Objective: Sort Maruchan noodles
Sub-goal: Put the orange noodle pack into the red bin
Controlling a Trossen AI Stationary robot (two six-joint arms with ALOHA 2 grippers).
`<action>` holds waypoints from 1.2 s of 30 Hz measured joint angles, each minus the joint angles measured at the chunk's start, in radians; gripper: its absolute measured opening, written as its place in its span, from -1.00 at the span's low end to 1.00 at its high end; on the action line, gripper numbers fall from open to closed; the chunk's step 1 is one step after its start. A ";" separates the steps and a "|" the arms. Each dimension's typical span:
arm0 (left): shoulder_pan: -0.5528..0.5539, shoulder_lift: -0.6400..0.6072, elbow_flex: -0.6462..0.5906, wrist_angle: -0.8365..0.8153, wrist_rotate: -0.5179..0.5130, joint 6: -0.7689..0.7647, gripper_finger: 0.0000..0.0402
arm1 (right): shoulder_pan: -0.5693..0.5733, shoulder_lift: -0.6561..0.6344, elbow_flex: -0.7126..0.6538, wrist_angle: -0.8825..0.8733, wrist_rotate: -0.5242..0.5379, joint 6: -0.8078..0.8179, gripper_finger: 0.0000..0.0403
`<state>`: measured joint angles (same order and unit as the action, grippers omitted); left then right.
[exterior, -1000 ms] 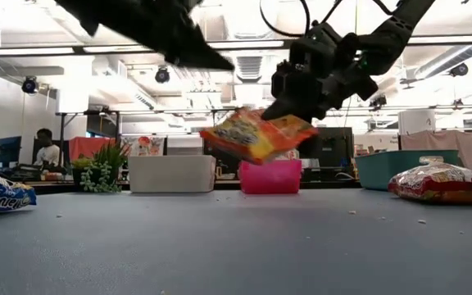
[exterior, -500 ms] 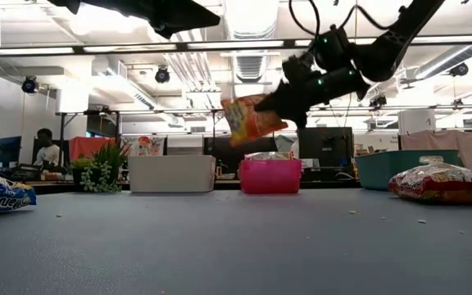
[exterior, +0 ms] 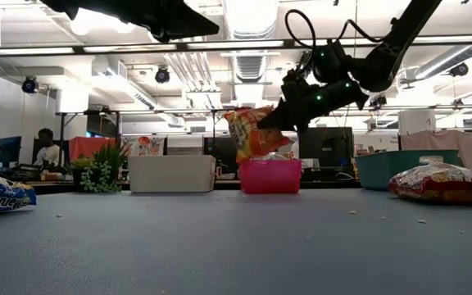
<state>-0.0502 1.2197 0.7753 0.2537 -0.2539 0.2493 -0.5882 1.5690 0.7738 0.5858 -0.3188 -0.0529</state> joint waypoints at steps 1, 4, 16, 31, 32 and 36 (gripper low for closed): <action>0.000 0.001 0.000 0.001 0.000 0.000 -1.00 | -0.004 -0.002 0.000 0.000 0.003 -0.005 -0.45; 0.000 0.002 0.000 -0.001 0.000 0.000 -1.00 | -0.016 -0.003 -0.001 -0.004 0.006 -0.012 -0.45; 0.000 0.002 -0.004 -0.009 -0.001 -0.007 -1.00 | -0.029 -0.004 -0.005 -0.081 0.005 -0.047 -0.36; 0.000 0.002 -0.004 -0.009 -0.001 -0.034 -1.00 | -0.045 -0.046 -0.008 -0.183 0.044 -0.033 -0.04; 0.000 0.002 -0.004 -0.009 -0.001 -0.034 -1.00 | -0.046 -0.060 -0.008 -0.211 0.069 -0.035 -0.04; 0.000 0.002 -0.004 -0.009 -0.001 -0.034 -1.00 | -0.048 -0.121 -0.008 -0.328 0.114 -0.053 -0.05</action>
<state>-0.0505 1.2217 0.7709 0.2451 -0.2550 0.2153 -0.6357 1.4477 0.7658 0.2574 -0.2052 -0.1055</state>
